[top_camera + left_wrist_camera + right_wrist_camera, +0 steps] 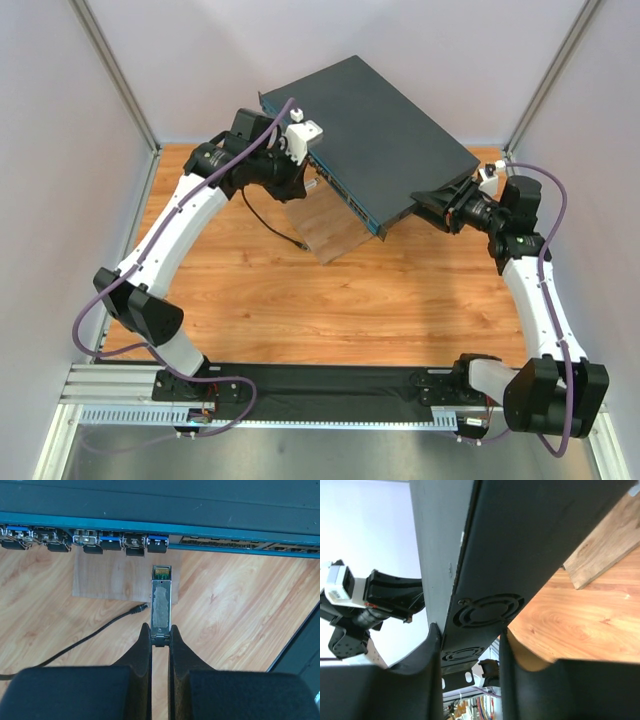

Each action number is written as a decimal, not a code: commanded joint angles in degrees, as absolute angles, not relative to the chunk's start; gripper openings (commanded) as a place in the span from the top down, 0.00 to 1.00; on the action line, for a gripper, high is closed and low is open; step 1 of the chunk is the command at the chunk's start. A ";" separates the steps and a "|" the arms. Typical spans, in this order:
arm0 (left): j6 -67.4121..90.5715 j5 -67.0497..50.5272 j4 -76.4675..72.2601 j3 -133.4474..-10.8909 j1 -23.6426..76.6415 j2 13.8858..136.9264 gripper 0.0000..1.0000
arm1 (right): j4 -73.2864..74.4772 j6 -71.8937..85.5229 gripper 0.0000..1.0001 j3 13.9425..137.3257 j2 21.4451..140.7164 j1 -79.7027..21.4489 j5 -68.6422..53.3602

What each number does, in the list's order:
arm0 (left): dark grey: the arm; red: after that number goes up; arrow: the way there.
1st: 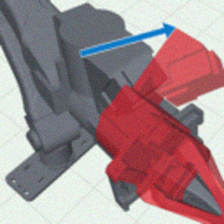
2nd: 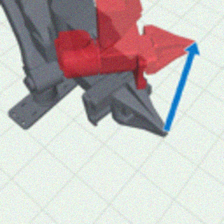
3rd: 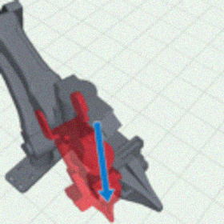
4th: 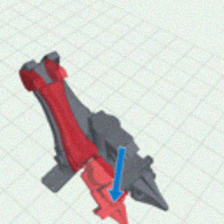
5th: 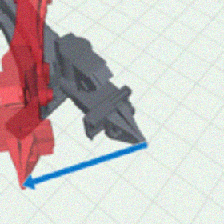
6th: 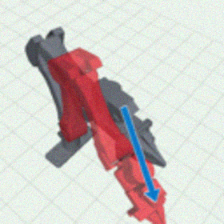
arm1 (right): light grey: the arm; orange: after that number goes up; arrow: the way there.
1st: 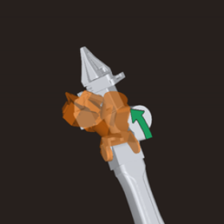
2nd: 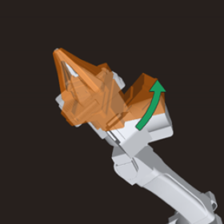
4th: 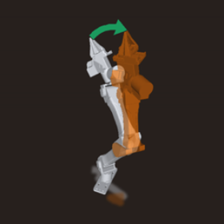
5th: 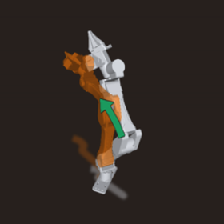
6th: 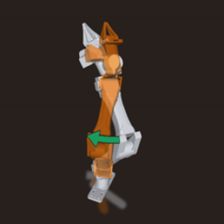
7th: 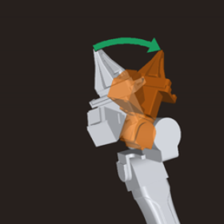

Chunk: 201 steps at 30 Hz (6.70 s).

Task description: Insert the plug into the switch port

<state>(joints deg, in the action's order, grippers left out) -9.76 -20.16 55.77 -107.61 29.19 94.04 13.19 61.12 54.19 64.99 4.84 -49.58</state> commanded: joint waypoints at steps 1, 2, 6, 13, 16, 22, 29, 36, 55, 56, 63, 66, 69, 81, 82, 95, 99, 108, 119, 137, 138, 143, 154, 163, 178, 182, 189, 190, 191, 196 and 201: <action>-10.63 -20.13 56.60 -109.86 29.53 93.60 1.00 | 3.08 49.57 1.00 54.76 64.69 3.69 -47.64; -10.63 -20.21 56.69 -109.86 29.62 93.69 1.00 | 3.08 49.66 1.00 54.58 64.51 3.69 -47.64; -10.02 -19.95 56.25 -109.86 29.88 93.96 1.00 | 2.99 49.92 1.00 54.67 64.42 3.69 -47.72; -8.97 -18.28 55.99 -112.23 30.67 95.97 1.00 | 2.64 50.36 1.00 54.93 64.69 3.69 -48.16; -8.70 -17.14 55.90 -113.64 30.67 97.03 1.00 | 2.99 50.19 1.00 54.93 64.69 3.69 -48.34; -8.79 -14.77 56.25 -114.87 30.67 98.35 1.00 | 3.60 49.40 1.00 55.37 64.42 3.69 -48.43; -8.96 -13.01 55.64 -114.70 30.67 98.26 1.00 | 4.31 48.69 1.00 55.90 64.69 3.69 -48.43; -6.24 -11.69 53.71 -115.66 30.67 98.26 1.00 | 4.31 48.69 1.00 55.90 64.95 3.69 -48.43; -2.46 -6.58 45.44 -109.69 33.92 95.62 1.00 | 4.22 48.52 1.00 55.63 65.30 3.52 -48.43; -2.46 -6.85 45.35 -109.77 34.01 95.89 1.00 | 4.31 48.43 0.99 55.63 65.30 3.52 -48.51; -4.30 -10.98 43.24 -109.86 35.07 96.33 1.00 | 4.31 48.16 1.00 55.46 65.39 3.43 -48.52; -5.62 -10.98 42.28 -109.51 35.42 96.50 1.00 | 4.39 47.99 1.00 55.46 65.48 3.43 -48.69; -6.68 -11.16 41.05 -108.64 35.68 96.42 1.00 | 4.39 47.90 1.00 55.46 65.57 3.43 -48.78; -12.39 -9.84 35.60 -104.41 37.53 93.78 1.00 | 4.92 47.20 1.00 55.28 65.92 3.43 -49.13; -12.39 -9.76 35.60 -104.50 37.62 93.69 1.00 | 4.92 47.20 1.00 55.28 66.00 3.43 -49.13; -9.49 -10.55 36.65 -107.93 37.62 97.38 1.00 | 5.19 47.11 1.00 55.55 66.09 3.43 -49.66; -9.14 -12.04 36.03 -109.86 37.62 98.35 1.00 | 5.45 46.85 1.00 55.46 66.18 3.43 -49.66; -10.11 -12.83 38.59 -115.40 37.62 101.60 1.00 | 5.98 46.32 1.00 55.81 66.53 3.43 -49.83; -8.35 -13.18 36.03 -116.37 37.62 102.31 0.82 | 6.42 46.23 1.00 56.16 67.15 3.43 -49.75; -10.20 -9.94 45.88 -102.05 35.25 86.66 0.44 | 9.66 43.60 1.00 59.50 68.99 3.43 -49.39; -10.20 -9.50 46.14 -101.78 35.16 86.49 0.44 | 9.84 43.59 1.00 59.68 68.91 3.43 -49.48; -9.23 -9.40 46.50 -102.04 34.19 87.45 0.59 | 10.98 42.54 1.00 60.47 69.26 3.43 -49.66; -7.12 -10.37 42.29 -105.38 34.01 93.25 0.88 | 11.78 41.75 1.00 60.91 70.13 3.43 -49.48; -6.07 -10.72 37.36 -105.73 34.01 94.74 0.90 | 12.39 41.13 1.00 60.73 70.40 3.43 -49.57; -0.36 -11.34 23.82 -101.95 34.01 95.71 0.92 | 12.48 40.96 1.00 60.38 70.84 3.43 -49.75; 1.23 -11.25 22.42 -103.79 34.01 97.12 0.95 | 12.48 40.96 1.00 60.29 71.10 3.43 -49.66; 4.74 -10.46 20.13 -106.00 33.66 99.49 0.98 | 12.92 40.95 1.00 60.38 71.02 3.43 -49.39; 7.01 -10.63 19.87 -106.17 33.31 99.67 0.98 | 12.75 41.04 1.00 60.21 71.02 3.43 -49.31; 7.99 -10.90 19.25 -106.61 33.14 99.93 0.98 | 12.74 41.13 1.00 60.12 71.02 3.43 -49.31; 12.74 -11.60 17.49 -108.10 32.61 102.03 0.98 | 12.83 41.05 1.00 59.59 71.02 3.43 -49.39; 13.45 -13.53 16.17 -110.04 32.61 103.54 0.96 | 13.97 39.91 1.00 60.47 71.10 3.43 -48.96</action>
<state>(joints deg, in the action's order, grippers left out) 10.48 -13.39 41.10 -105.93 32.21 99.09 19.09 53.95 59.46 68.93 5.72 -53.65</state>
